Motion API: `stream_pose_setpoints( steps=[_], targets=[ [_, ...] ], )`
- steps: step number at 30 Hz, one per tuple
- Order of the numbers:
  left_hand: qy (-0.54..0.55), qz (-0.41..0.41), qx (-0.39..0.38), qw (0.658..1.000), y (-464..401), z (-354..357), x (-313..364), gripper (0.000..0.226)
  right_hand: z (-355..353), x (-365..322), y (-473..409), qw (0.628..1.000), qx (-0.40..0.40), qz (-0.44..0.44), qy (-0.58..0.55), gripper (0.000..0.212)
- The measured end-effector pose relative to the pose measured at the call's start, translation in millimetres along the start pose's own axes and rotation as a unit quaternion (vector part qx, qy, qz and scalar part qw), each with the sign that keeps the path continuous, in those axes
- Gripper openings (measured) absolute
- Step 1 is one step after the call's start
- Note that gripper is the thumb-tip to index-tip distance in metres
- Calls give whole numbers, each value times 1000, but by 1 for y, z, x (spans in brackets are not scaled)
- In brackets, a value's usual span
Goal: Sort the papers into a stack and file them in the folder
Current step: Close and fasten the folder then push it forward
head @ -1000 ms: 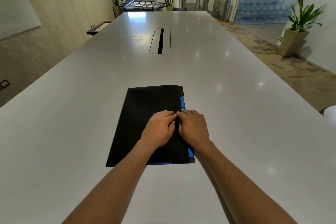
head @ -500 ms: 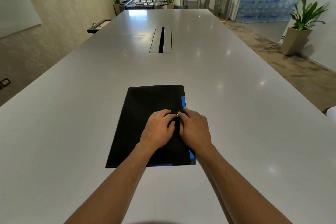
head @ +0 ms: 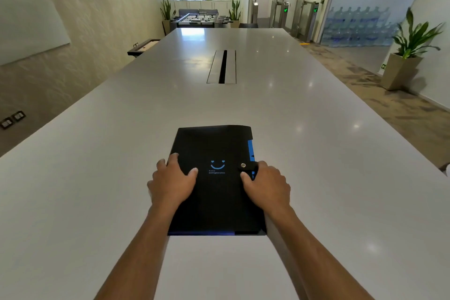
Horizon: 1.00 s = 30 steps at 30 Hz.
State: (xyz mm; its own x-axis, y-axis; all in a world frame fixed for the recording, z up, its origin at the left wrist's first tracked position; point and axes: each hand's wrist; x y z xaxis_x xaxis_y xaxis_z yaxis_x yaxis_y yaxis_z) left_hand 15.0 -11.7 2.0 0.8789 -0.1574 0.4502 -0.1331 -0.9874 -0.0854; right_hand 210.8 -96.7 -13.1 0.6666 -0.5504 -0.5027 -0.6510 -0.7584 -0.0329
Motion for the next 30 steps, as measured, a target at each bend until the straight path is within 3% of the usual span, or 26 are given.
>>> stream_pose_setpoints(
  steps=[3,5,7,10,14,19,21,26,30],
  targets=[
    [42,16,-16,999,-5,-8,-1,74,-5,1,0,998,-35,26,-44,41],
    [108,3,-12,994,-10,-16,-6,72,-11,2,-3,982,-87,58,-156,33],
    [193,-31,-15,981,-16,-24,-12,70,-18,4,-5,938,-122,98,-309,25],
    [343,-79,-45,935,-20,-25,-15,63,-26,4,-5,867,-155,141,-453,33],
    [455,-95,-44,884,-22,-20,-11,45,-38,3,-2,822,-260,111,-495,41],
    [494,-80,-5,866,-34,-27,-10,38,-46,13,-1,742,-373,92,-549,63],
    [494,-62,9,867,-41,-30,-11,35,-45,13,-3,740,-375,90,-551,61],
    [452,-6,-3,892,-58,-35,-9,36,-29,-4,-14,796,-270,105,-532,50],
    [427,29,-35,903,-78,-46,-13,43,-29,-26,-34,792,-236,98,-555,49]
  ],
)
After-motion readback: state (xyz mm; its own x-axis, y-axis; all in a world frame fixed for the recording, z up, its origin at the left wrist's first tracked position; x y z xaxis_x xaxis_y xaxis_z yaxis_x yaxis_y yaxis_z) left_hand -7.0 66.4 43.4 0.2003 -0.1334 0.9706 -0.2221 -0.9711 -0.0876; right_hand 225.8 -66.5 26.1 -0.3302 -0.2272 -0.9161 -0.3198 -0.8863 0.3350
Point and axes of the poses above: each hand's wrist, its own y-axis away from the middle knuckle, its own z-axis out of the palm, x = y × z, and after that the axes turned 7 degrees about z, right-handed
